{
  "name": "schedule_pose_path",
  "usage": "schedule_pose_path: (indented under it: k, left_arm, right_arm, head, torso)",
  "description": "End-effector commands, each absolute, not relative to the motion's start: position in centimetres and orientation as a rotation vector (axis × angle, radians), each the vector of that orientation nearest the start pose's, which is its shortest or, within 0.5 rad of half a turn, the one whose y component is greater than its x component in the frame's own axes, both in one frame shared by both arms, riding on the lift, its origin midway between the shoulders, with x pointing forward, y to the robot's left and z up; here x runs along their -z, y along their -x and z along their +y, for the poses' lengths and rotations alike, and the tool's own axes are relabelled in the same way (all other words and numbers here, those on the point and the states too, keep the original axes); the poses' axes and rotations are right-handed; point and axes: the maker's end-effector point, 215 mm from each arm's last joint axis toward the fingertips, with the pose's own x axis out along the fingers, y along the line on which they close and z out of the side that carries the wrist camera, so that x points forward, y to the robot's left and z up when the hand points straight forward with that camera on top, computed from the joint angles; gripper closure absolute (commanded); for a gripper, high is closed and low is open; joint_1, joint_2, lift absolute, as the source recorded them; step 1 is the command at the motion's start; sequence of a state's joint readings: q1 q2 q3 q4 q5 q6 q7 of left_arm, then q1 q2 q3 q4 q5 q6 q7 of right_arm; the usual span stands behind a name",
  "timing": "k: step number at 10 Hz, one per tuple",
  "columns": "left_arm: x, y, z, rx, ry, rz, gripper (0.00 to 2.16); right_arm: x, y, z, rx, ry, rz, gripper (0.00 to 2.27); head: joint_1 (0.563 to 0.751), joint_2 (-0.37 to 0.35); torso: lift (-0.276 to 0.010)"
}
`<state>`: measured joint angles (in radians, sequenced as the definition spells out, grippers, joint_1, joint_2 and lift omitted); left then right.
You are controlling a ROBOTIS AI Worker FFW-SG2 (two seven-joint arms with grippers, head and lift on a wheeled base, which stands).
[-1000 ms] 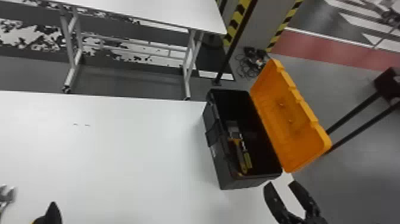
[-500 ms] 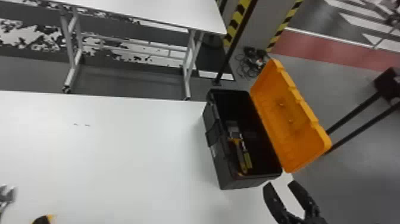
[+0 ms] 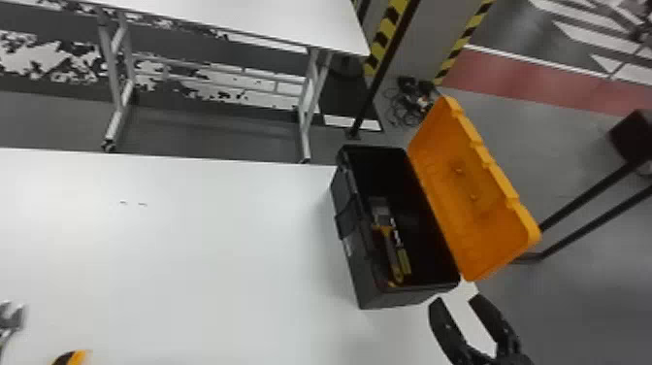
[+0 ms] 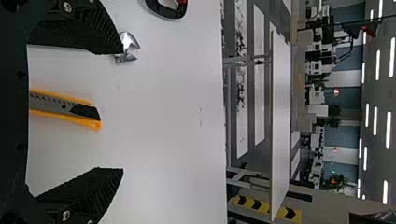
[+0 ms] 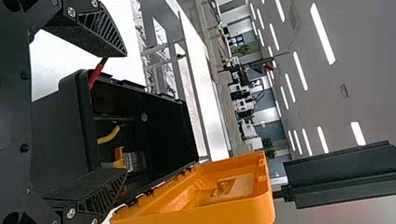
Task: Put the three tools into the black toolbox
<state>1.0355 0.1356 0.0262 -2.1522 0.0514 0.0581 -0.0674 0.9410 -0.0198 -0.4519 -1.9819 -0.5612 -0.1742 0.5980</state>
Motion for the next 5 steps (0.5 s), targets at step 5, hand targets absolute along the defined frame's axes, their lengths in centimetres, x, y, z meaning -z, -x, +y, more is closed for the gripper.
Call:
schedule_pose_path:
  k: [5]
  left_arm:
    - [52.9, -22.9, 25.2, 0.112, -0.109, 0.606, 0.1]
  right_arm:
    - [40.1, -24.9, -37.0, -0.11, -0.256, 0.156, 0.13]
  head:
    - [0.695, -0.31]
  torso:
    - [-0.051]
